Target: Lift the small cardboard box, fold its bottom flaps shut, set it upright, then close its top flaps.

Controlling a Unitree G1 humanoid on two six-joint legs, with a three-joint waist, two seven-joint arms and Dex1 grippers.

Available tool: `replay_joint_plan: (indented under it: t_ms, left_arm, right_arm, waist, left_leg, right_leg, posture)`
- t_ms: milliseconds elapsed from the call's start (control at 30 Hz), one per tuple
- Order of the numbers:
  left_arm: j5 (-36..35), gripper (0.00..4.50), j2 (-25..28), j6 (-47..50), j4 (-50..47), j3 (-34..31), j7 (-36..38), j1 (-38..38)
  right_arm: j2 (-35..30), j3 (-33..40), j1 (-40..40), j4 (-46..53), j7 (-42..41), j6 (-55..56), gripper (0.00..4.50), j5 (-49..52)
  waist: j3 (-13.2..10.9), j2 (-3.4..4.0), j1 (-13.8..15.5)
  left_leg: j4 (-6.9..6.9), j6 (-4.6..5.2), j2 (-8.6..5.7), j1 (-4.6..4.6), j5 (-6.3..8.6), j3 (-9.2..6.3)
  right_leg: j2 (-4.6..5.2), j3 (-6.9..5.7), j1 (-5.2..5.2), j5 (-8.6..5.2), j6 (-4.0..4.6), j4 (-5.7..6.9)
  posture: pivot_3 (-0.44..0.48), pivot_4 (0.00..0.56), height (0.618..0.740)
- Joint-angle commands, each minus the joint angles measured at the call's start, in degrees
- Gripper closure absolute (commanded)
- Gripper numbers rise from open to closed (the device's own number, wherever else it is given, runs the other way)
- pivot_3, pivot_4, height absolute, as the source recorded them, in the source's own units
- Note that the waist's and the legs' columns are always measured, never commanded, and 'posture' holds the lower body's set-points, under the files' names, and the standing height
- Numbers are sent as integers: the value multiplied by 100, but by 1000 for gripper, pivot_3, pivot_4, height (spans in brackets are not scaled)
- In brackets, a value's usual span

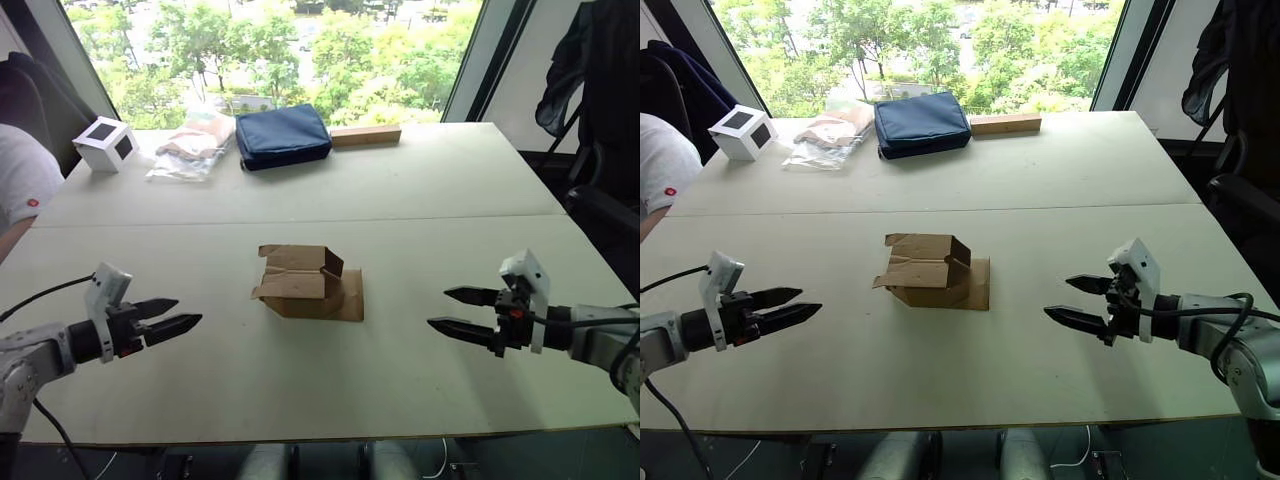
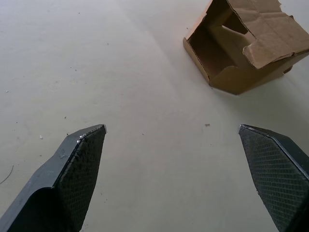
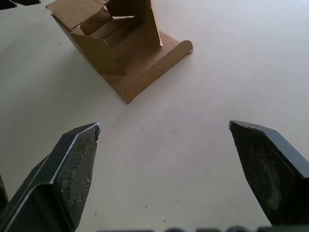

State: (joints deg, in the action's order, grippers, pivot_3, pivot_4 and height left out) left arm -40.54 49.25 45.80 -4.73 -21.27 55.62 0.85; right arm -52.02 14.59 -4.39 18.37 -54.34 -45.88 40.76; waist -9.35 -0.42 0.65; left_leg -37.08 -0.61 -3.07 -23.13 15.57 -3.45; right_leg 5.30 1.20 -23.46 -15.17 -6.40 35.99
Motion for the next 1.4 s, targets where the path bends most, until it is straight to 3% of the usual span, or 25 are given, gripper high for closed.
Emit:
replay_joint_plan:
  t_ms: [33,433,600,967,1100,1233,1267,1400]
  left_arm:
    - [26,0,42,-118,-71,-52,63,22]
    - [477,0,22,-497,-94,105,-46,-94]
    - [343,0,11,-409,3,43,63,19]
    - [1124,0,111,-672,287,524,-335,599]
    - [960,0,205,-245,670,601,-112,996]
    - [3,0,425,2059,1551,612,324,1974]
    - [-377,0,397,2692,1926,493,552,2359]
    - [-465,0,130,3316,2746,1000,880,3143]
  right_arm:
    - [54,64,-52,110,34,75,21,23]
    - [138,133,85,248,156,24,21,111]
    - [155,141,41,117,158,213,21,-11]
    - [207,63,-97,15,301,288,21,-175]
    - [300,119,-36,178,499,343,21,-228]
    - [219,212,62,642,562,141,21,-36]
    - [293,315,2,898,626,-157,21,475]
    - [347,70,-174,1808,910,-603,21,1116]
  waist:
    - [0,0,1]
    - [0,0,5]
    - [0,0,4]
    - [0,-1,3]
    - [0,-1,2]
    - [0,-3,7]
    - [0,-3,7]
    - [1,-4,-20]
  left_leg:
    - [0,0,0,0,0,0]
    - [-1,0,0,0,0,0]
    - [-1,0,0,0,0,0]
    - [-1,0,-1,0,0,0]
    - [-2,0,-1,2,-1,-2]
    - [-7,1,-2,0,-1,-6]
    - [-11,1,-2,-1,-2,-9]
    - [-18,2,-3,3,-2,-14]
  right_leg:
    - [0,0,0,0,0,0]
    - [0,0,1,1,-1,0]
    - [0,0,1,1,-2,0]
    - [-2,-2,0,8,-14,1]
    - [-4,-4,1,8,-14,6]
    - [-10,-12,0,10,-18,12]
    - [-17,-17,0,11,-20,15]
    - [-33,-30,6,12,-25,26]
  posture:
    - [0,150,740]
    - [0,150,740]
    - [0,150,740]
    - [0,150,740]
    - [0,150,740]
    - [0,150,740]
    - [0,150,740]
    - [0,150,740]
